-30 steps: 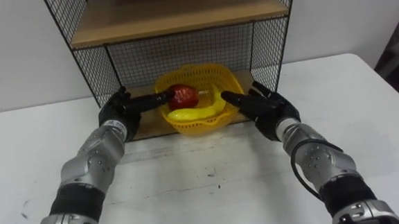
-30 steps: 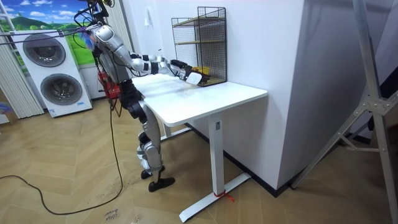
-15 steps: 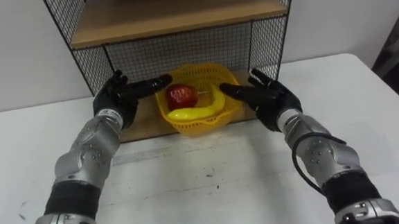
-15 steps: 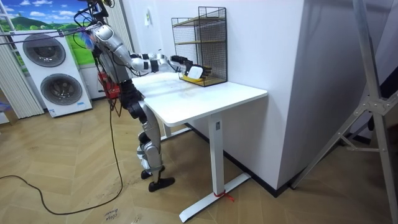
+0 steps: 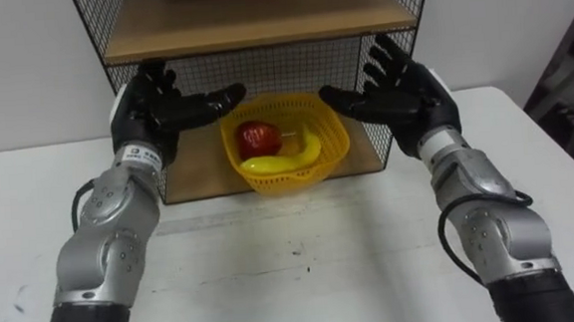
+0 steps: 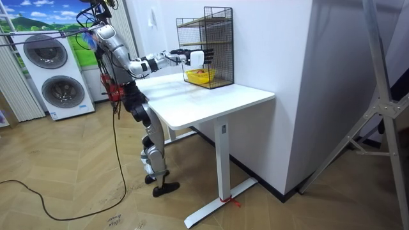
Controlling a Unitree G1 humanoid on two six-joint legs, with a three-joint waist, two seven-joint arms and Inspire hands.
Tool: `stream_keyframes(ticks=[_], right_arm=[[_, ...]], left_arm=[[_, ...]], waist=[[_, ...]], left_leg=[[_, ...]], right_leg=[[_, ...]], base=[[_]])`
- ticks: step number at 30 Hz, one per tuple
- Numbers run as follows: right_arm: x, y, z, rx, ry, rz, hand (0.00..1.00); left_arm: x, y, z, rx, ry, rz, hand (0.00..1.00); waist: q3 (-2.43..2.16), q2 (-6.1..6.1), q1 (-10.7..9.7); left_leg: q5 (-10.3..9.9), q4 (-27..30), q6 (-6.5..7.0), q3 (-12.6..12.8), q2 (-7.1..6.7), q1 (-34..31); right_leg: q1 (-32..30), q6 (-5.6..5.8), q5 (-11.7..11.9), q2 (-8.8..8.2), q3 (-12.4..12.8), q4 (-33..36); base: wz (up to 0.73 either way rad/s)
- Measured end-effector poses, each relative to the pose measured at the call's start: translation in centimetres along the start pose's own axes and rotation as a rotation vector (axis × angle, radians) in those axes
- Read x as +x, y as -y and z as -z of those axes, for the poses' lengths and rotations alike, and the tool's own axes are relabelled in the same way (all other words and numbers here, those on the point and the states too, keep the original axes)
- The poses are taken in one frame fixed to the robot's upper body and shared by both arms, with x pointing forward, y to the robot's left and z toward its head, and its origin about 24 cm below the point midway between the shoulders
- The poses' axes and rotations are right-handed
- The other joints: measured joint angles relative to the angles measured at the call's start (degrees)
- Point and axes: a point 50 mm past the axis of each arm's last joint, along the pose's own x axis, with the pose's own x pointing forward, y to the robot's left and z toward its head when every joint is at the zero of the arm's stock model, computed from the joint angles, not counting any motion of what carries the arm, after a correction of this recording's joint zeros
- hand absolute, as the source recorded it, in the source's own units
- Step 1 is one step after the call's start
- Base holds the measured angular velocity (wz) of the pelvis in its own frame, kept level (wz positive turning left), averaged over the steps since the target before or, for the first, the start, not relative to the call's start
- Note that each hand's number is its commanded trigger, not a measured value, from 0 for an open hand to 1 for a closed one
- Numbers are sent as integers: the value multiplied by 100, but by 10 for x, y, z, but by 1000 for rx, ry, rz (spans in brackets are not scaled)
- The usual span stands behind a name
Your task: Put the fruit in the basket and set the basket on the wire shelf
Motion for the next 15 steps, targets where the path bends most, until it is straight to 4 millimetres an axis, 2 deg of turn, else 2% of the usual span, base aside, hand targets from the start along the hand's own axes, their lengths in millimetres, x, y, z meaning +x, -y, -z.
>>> stream_keyframes(ticks=[5, 9, 15], right_arm=[[-10, -3, -10, -63, 64, -21, 0], [-25, -2, -7, -105, 78, -38, 0], [-38, 2, 3, -133, 60, -36, 0]], left_arm=[[-6, 7, -10, 44, 64, 33, 0], [-21, 3, -4, 40, 72, 41, 0], [-36, -6, 8, 63, 53, 30, 0]], waist=[[5, -21, 22], [2, -27, 34], [3, -34, 34]], left_leg=[[3, -2, -1, -27, -2, 2], [-3, -5, -13, -26, -1, -3], [-20, -7, -38, -27, 0, 39]], right_leg=[[15, -10, 6, -4, -24, -3], [-2, 3, -11, 4, 19, 1], [-3, 6, -16, 9, 33, 1]], base=[[2], [0], [0]])
